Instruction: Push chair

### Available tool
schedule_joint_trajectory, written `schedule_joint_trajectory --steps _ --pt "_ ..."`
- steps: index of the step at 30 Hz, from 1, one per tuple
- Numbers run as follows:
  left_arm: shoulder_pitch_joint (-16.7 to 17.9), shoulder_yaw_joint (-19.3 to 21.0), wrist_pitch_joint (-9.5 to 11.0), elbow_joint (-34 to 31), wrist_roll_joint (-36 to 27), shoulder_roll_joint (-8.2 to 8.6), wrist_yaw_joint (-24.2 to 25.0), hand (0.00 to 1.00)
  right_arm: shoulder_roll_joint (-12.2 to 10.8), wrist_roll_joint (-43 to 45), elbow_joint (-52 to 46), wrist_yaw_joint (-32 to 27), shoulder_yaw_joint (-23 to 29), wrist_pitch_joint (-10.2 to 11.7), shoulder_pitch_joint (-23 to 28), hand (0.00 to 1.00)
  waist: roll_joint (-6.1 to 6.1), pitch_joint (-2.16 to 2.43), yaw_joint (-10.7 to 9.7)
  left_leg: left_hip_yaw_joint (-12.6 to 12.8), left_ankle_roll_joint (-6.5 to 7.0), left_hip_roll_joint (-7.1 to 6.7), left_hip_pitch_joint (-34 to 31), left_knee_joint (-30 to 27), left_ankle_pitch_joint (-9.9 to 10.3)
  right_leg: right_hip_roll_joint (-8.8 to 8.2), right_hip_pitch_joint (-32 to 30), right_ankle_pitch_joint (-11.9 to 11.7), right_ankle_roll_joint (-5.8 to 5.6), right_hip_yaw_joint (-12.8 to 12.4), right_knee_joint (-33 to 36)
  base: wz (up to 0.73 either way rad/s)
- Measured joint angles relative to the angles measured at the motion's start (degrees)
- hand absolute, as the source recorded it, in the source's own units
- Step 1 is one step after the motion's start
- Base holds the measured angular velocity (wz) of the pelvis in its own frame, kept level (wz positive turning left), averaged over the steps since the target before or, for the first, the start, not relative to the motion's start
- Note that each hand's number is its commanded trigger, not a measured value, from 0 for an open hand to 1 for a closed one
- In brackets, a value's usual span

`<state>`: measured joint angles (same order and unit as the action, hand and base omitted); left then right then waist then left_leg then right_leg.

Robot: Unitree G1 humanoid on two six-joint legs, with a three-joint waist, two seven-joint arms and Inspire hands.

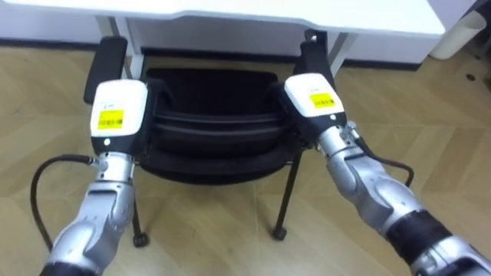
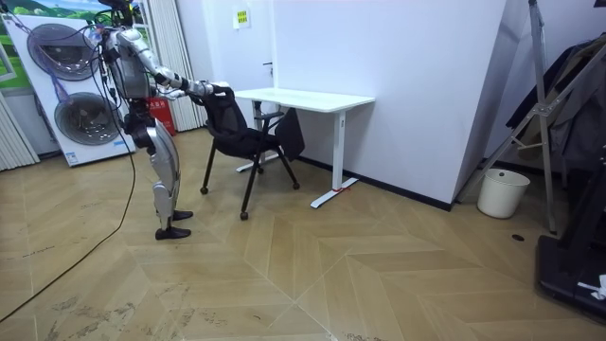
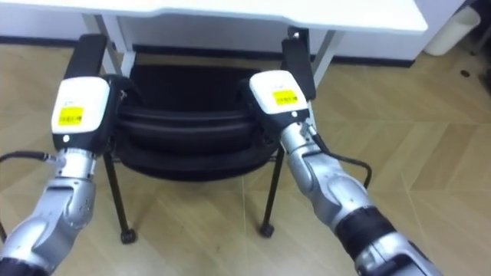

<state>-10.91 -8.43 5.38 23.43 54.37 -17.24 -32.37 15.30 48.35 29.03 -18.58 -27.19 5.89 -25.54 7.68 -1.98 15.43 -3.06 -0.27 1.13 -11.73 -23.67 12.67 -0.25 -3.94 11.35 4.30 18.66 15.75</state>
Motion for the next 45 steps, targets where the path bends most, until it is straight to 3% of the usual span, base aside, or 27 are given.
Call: schedule_joint_trajectory --steps 3,5,6,7,8,10,11,12,13,15,16,17,19,22,25,29,32,34,35,37,38,39,41,42,43,44,45 --pt "-0.23 1.38 -0.60 -1.51 0.20 -0.14 1.92 0.00 1.88 1.85 -2.99 0.28 0.98 1.86 -0.43 0.00 0.01 0.02 -2.01 0.05 0.22 0.06 -0.54 -0.69 -0.14 0.33 0.15 -0.73 -0.12 -0.17 -0.52 0.04" --pt "-1.22 1.11 -1.39 -3.34 0.77 -1.71 5.04 0.00 5.27 4.08 -6.58 1.65 1.43 1.97 -0.47 0.00 -0.12 0.03 -2.81 0.25 0.40 0.23 -0.76 -1.11 -0.26 0.58 0.50 -1.47 -0.21 -0.24 -1.23 -0.06" --pt "-1.43 0.39 -1.41 -7.32 2.59 -5.32 9.21 0.00 10.08 6.13 -11.51 3.46 2.74 3.89 -0.50 0.00 -0.14 0.02 -2.84 0.74 0.48 0.41 -0.90 -0.91 -0.32 0.83 0.67 -2.07 -0.21 -0.56 -1.96 -0.11" --pt "-1.53 -1.07 -1.10 -14.35 2.37 -11.58 12.99 0.00 16.07 5.22 -17.35 3.15 6.12 6.39 -1.25 0.00 -0.32 -0.10 -2.68 1.03 0.70 0.30 -0.65 -0.63 -0.52 1.17 1.37 -2.92 -0.31 -0.90 -3.37 -0.08" --pt "-1.68 -1.68 -0.11 -15.65 1.12 -15.21 13.76 0.00 18.52 3.89 -18.71 1.89 7.21 6.61 -3.58 0.00 -0.74 -0.39 -3.04 1.11 0.78 0.35 -0.35 -0.62 -0.58 1.21 1.84 -3.12 -0.39 -0.98 -3.82 0.00" --pt "-7.40 -4.90 3.83 -17.18 -3.60 -26.38 16.34 0.00 24.96 -1.46 -20.73 -5.72 13.77 5.01 -15.69 0.00 -2.23 -1.39 -4.12 1.71 0.94 0.89 0.03 -0.87 -0.67 1.57 3.18 -4.09 -0.60 -0.83 -5.35 0.14" --pt "-9.37 -4.61 4.79 -19.43 -5.63 -28.72 16.32 0.00 26.81 -3.71 -21.86 -7.91 16.09 4.83 -17.51 0.00 -2.32 -1.44 -3.74 1.76 0.98 0.93 -0.14 -0.87 -0.68 1.60 3.17 -4.31 -0.61 -0.78 -5.65 0.17" --pt "-17.39 -2.52 6.14 -23.91 -10.42 -33.19 15.59 0.00 31.47 -9.03 -23.90 -12.23 19.89 4.43 -20.80 0.00 -2.30 -1.38 -3.41 1.56 1.04 0.95 -0.78 -1.18 -0.65 1.72 3.09 -4.52 -0.70 -0.48 -6.13 0.13" --pt "-29.27 -0.39 6.32 -24.10 -18.05 -36.73 10.88 0.00 36.35 -13.98 -24.55 -15.39 20.72 4.04 -26.23 0.00 -2.38 -1.08 -4.33 1.53 1.21 0.86 -1.70 -1.36 -0.61 1.58 2.19 -4.48 -0.89 -0.46 -5.94 0.14" --pt "-44.57 3.80 5.04 -21.15 -28.61 -41.25 0.48 0.00 43.32 -20.13 -26.25 -18.01 20.74 4.28 -34.19 0.00 -2.99 -0.35 -7.80 1.96 1.85 0.15 -1.78 -0.36 -0.97 0.90 1.43 -4.36 -1.67 -1.12 -5.84 -0.16" --pt "-48.39 8.57 5.49 -19.31 -33.93 -45.30 -4.52 0.00 48.15 -24.14 -27.25 -19.90 21.14 4.98 -36.35 0.00 -3.65 1.34 -9.48 3.66 2.47 -0.30 -0.08 1.50 -1.31 0.18 1.57 -4.26 -2.26 -2.08 -5.80 -0.52" --pt "-48.48 11.06 5.71 -18.52 -36.15 -47.75 -6.38 0.00 51.36 -25.90 -27.54 -20.72 21.88 5.31 -36.39 0.00 -4.07 2.02 -10.02 4.90 2.66 -0.57 1.38 2.70 -1.41 -0.21 1.93 -4.13 -2.63 -3.17 -5.81 -0.81" --pt "-47.37 16.97 6.04 -12.51 -43.64 -56.51 -11.29 0.00 64.04 -33.91 -24.37 -24.16 24.61 5.37 -36.53 0.00 -5.20 3.19 -10.97 8.93 3.06 -1.50 6.93 7.38 -1.49 -1.47 4.14 -3.08 -4.09 -6.76 -5.48 -0.82" --pt "-48.73 17.87 5.35 -5.98 -51.35 -63.77 -13.44 0.00 75.01 -46.39 -18.97 -28.10 26.22 4.26 -38.82 0.00 -5.80 3.41 -12.37 10.88 3.37 -1.99 11.82 12.03 -1.68 -1.76 5.72 -1.80 -4.41 -8.79 -5.11 -0.44" --pt "-46.62 22.82 5.82 -1.09 -54.73 -69.93 -15.05 0.00 80.02 -49.83 -11.30 -31.49 32.95 5.36 -37.56 0.00 -4.98 3.54 -15.06 11.74 3.21 -1.78 13.04 13.25 -1.67 -1.30 5.77 -1.32 -3.97 -9.41 -5.20 -0.14" --pt "-40.18 29.19 6.70 8.57 -59.20 -75.11 -18.18 0.00 82.82 -55.58 -0.90 -35.05 40.95 7.10 -31.76 0.00 -4.53 3.91 -16.73 12.34 2.58 -1.54 13.45 13.32 -1.28 -0.66 5.96 -1.23 -3.63 -10.06 -6.00 -0.10" --pt "-23.84 42.12 5.92 16.34 -61.47 -73.66 -21.37 0.00 81.22 -60.39 4.00 -37.20 54.72 7.15 -19.20 0.00 -5.00 4.19 -17.83 12.20 2.62 -1.47 13.23 12.58 -0.47 -0.53 6.57 -1.25 -3.61 -9.98 -6.15 0.03" --pt "-10.22 51.25 5.53 19.97 -62.65 -68.68 -24.07 0.00 78.00 -63.60 8.88 -38.64 66.57 7.85 -4.92 0.00 -5.69 4.43 -18.51 11.46 2.89 -1.59 12.63 11.74 -0.08 -0.71 6.77 -1.32 -3.74 -9.30 -6.11 0.08" --pt "-6.81 53.01 5.40 20.17 -63.51 -66.92 -24.62 0.00 76.65 -64.62 9.81 -38.83 68.83 7.88 -1.77 0.00 -5.80 4.46 -18.53 11.43 2.92 -1.65 12.79 11.82 -0.07 -0.74 6.78 -1.35 -3.81 -9.35 -6.11 -0.05" --pt "7.51 57.57 5.52 19.61 -69.12 -58.30 -26.13 0.00 69.06 -71.37 10.75 -38.79 77.44 7.82 13.19 0.00 -6.30 4.68 -18.97 11.70 3.06 -1.51 13.08 11.95 0.00 -0.85 6.80 -1.43 -3.93 -9.37 -6.02 -0.07" --pt "10.18 58.02 5.51 19.45 -70.83 -55.76 -26.08 0.00 66.47 -73.15 10.37 -38.67 79.56 7.83 16.98 0.00 -6.43 4.75 -19.01 11.69 3.09 -1.53 12.97 11.95 0.02 -0.85 6.75 -1.44 -3.94 -9.37 -6.00 -0.04" --pt "15.17 59.34 5.49 18.93 -73.79 -50.19 -26.02 0.00 60.70 -76.38 10.10 -38.12 84.05 7.75 24.41 0.00 -6.54 4.79 -18.92 11.72 3.11 -1.52 12.66 11.98 0.04 -0.85 6.39 -1.44 -3.96 -9.47 -5.94 0.00" --pt "22.31 60.69 5.52 16.65 -81.56 -37.30 -26.07 0.00 45.57 -83.64 9.36 -36.43 89.82 7.70 37.66 0.00 -6.56 4.75 -18.02 11.80 3.11 -1.64 12.38 12.00 0.02 -0.77 5.79 -1.37 -4.06 -9.95 -5.44 -0.02" --pt "23.06 60.67 5.50 16.61 -83.65 -34.22 -26.04 0.00 41.77 -86.04 9.41 -35.90 90.11 7.63 39.60 0.00 -6.62 4.77 -17.81 11.77 3.10 -1.56 12.54 11.87 0.02 -0.73 5.83 -1.31 -4.14 -9.99 -5.03 0.00" --pt "24.49 60.49 5.52 16.72 -86.92 -28.35 -25.84 0.00 34.01 -89.66 9.56 -34.52 90.22 7.18 43.94 0.00 -6.79 4.81 -17.31 11.69 3.08 -1.53 13.06 12.04 0.04 -0.67 6.11 -1.22 -4.25 -9.95 -4.63 0.05" --pt "25.29 60.37 5.53 16.98 -88.32 -25.57 -25.48 0.00 29.95 -91.01 9.86 -33.47 90.19 7.08 45.89 0.00 -6.70 4.75 -16.89 11.69 3.05 -1.54 13.27 12.23 0.05 -0.69 6.14 -1.08 -4.42 -10.03 -4.48 0.07" --pt "27.54 59.78 5.60 17.70 -91.21 -19.81 -24.36 0.00 21.51 -94.06 11.05 -30.86 89.22 7.01 49.48 0.00 -6.58 4.46 -16.22 11.58 2.98 -1.46 13.37 12.42 0.10 -0.72 6.02 -0.81 -4.54 -10.25 -4.04 0.08"
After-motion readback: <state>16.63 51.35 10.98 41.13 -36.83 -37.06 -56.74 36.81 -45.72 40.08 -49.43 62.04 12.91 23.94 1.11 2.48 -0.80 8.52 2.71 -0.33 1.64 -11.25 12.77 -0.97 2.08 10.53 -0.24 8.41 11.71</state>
